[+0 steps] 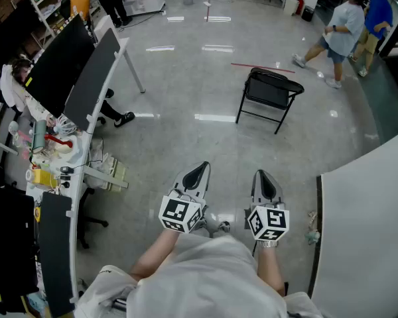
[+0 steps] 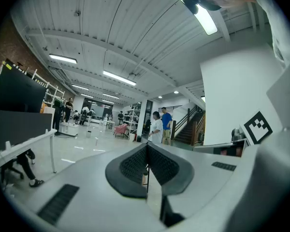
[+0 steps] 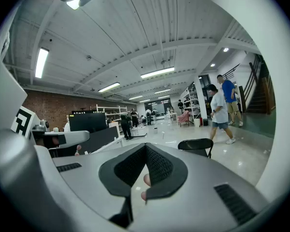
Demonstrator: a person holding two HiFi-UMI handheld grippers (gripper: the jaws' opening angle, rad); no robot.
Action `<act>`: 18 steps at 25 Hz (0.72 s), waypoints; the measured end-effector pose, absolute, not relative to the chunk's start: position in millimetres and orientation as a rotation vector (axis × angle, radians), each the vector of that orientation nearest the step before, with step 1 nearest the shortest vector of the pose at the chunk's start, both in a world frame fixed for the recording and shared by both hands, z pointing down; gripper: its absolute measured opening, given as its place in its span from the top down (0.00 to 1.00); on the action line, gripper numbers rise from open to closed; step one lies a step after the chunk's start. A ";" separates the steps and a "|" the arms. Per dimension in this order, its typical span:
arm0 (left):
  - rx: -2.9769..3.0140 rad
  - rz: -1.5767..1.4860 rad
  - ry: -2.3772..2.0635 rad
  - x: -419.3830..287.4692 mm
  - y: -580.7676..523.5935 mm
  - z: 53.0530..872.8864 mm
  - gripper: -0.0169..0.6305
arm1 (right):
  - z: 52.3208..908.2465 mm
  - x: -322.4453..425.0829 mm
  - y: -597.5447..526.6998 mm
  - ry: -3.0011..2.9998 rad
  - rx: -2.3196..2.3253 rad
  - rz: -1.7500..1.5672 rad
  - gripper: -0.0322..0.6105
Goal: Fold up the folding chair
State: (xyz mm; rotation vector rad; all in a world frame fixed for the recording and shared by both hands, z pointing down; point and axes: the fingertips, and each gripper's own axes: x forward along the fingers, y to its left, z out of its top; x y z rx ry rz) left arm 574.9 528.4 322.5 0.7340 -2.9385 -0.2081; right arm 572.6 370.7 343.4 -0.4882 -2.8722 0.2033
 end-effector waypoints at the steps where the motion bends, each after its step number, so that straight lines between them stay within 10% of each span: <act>1: 0.718 -0.223 -2.934 574.5 525.3 324.0 0.95 | 343.0 574.7 365.9 -2.873 -0.489 0.203 0.94; 18: 0.685 -0.266 -2.906 575.2 489.9 331.7 0.95 | 363.1 581.1 332.6 -2.807 -0.514 0.251 0.94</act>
